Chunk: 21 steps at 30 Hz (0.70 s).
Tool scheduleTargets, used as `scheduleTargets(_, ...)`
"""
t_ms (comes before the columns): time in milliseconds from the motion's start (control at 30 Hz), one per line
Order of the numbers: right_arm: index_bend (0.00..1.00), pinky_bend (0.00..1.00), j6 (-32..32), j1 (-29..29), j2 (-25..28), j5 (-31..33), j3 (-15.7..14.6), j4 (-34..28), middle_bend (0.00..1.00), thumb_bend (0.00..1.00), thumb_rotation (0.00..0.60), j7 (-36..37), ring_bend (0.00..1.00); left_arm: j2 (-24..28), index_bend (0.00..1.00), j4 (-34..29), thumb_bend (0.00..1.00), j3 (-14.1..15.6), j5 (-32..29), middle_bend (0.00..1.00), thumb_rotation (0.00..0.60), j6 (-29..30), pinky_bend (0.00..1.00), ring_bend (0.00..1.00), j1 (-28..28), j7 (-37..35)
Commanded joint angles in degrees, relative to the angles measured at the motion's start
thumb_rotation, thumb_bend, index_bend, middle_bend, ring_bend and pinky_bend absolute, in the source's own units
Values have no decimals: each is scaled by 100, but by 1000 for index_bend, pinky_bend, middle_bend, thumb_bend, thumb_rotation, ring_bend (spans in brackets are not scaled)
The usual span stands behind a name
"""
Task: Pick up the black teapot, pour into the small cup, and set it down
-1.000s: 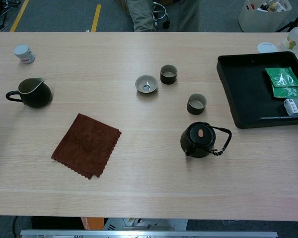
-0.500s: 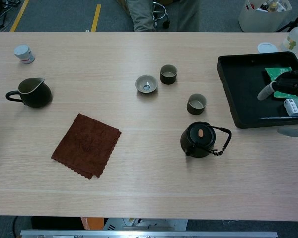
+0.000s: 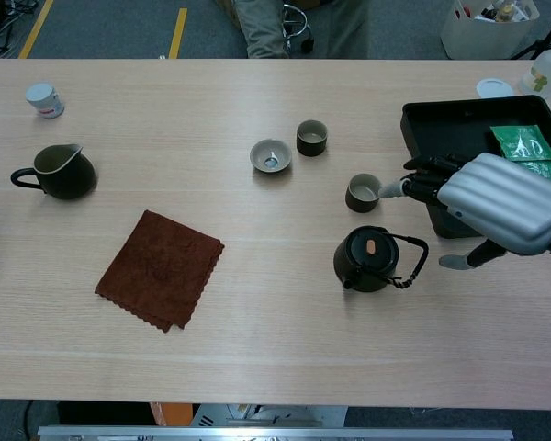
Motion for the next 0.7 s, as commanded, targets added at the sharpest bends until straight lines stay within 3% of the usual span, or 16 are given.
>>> scheduleTargets(33, 139, 197, -173, 114, -85, 70, -26, -44, 220, 0, 600, -146, 84, 9, 138, 6, 389, -4, -16, 205, 600, 16, 186, 176, 18, -21)
scheduleTargets(700, 107, 171, -616, 338, -426, 394, -287, 130, 197, 0, 600, -510, 62, 36, 138, 15, 388, 39, 40, 205, 600, 111, 186, 176, 143, -160)
